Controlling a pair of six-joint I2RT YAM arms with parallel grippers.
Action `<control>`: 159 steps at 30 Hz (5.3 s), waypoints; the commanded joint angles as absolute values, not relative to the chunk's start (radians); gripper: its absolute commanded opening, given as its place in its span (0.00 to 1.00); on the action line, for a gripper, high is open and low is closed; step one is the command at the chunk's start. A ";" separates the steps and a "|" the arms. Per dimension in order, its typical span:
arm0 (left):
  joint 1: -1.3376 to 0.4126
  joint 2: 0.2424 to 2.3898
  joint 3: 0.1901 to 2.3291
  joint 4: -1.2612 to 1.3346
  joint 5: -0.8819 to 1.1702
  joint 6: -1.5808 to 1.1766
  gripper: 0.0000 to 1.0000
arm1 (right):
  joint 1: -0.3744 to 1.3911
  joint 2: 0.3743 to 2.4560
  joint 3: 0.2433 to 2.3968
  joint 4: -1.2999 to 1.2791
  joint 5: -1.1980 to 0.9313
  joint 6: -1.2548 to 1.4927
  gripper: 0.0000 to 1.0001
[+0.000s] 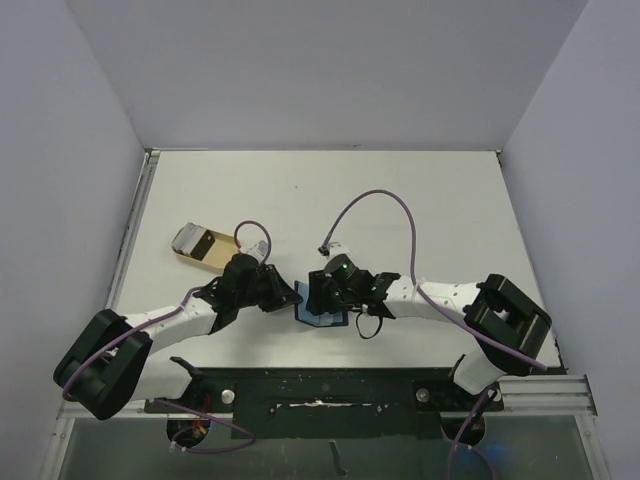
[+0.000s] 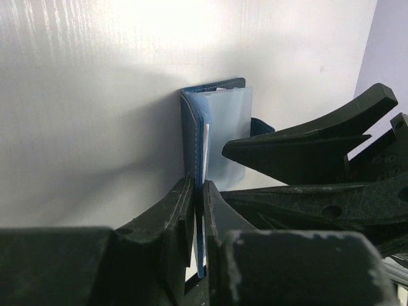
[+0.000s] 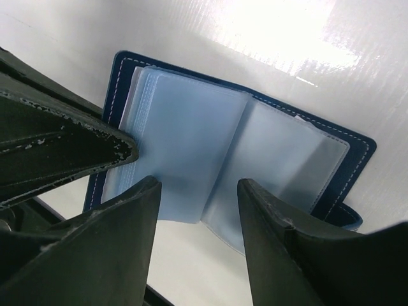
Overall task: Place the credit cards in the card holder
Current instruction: Turn over the card slot in the card holder, then pick up the credit card from the storage box.
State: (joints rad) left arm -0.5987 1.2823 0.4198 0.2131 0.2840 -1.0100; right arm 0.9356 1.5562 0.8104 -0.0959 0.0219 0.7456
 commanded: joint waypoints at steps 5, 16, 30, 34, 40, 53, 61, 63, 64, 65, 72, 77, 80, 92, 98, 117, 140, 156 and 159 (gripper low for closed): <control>-0.595 1.269 0.434 0.264 0.284 -1.006 0.00 | 0.920 1.555 0.779 0.050 -0.074 0.754 0.58; -0.595 1.265 0.430 0.271 0.287 -1.012 0.00 | 0.913 1.576 0.772 0.062 -0.097 0.756 0.64; -0.594 1.259 0.431 0.259 0.281 -1.012 0.11 | 0.904 1.587 0.763 0.024 -0.062 0.771 0.58; -0.594 1.268 0.430 0.263 0.283 -1.011 0.04 | 0.902 1.580 0.761 0.023 -0.059 0.773 0.56; -0.595 1.269 0.425 0.269 0.282 -1.009 0.00 | 0.903 1.554 0.768 -0.017 -0.016 0.772 0.56; -0.596 1.240 0.472 0.213 0.277 -1.000 0.00 | 0.921 1.387 0.854 -0.376 0.283 0.791 0.56; -0.599 1.254 0.501 0.192 0.273 -0.999 0.00 | 0.932 1.322 0.863 -0.258 0.228 0.770 0.53; -0.600 1.256 0.499 0.193 0.273 -0.997 0.00 | 0.931 1.336 0.861 -0.205 0.194 0.754 0.52; -0.600 1.258 0.497 0.194 0.273 -0.998 0.00 | 0.932 1.352 0.863 -0.189 0.184 0.751 0.52; -0.600 1.258 0.492 0.201 0.277 -1.003 0.00 | 0.932 1.369 0.867 -0.182 0.179 0.750 0.52; -0.592 1.311 0.452 0.378 0.301 -1.065 0.00 | 0.931 1.467 0.898 -0.214 0.194 0.770 0.53; -0.595 1.379 0.448 0.479 0.329 -1.104 0.02 | 0.923 1.509 0.902 -0.224 0.215 0.784 0.54; -0.586 1.378 0.459 0.424 0.322 -1.078 0.21 | 0.922 1.539 0.913 -0.220 0.213 0.786 0.54; -0.552 1.239 0.579 -0.047 0.071 -0.896 0.56 | 0.922 1.608 0.949 -0.229 0.212 0.773 0.53; -0.529 1.220 0.737 -0.293 -0.069 -0.754 0.58 | 0.924 1.585 0.948 -0.233 0.208 0.768 0.51; -0.224 1.164 0.869 -0.248 -0.252 -0.064 0.54 | 0.926 1.554 0.954 -0.213 0.141 0.703 0.49; -0.135 1.514 1.029 -0.296 -0.404 0.209 0.55 | 0.925 1.525 0.885 -0.158 0.097 0.693 0.47; -0.110 1.652 1.097 -0.267 -0.449 0.273 0.57 | 0.917 1.509 0.866 -0.149 0.104 0.693 0.47; -0.110 1.661 1.101 -0.273 -0.406 0.264 0.57 | 0.913 1.517 0.874 -0.153 0.100 0.688 0.47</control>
State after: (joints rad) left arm -0.1150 1.6524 1.0515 -0.3008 -0.4335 0.2504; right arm 0.9222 1.5597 0.8692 -0.1970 0.1001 0.7029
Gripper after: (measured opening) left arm 0.564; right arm 0.470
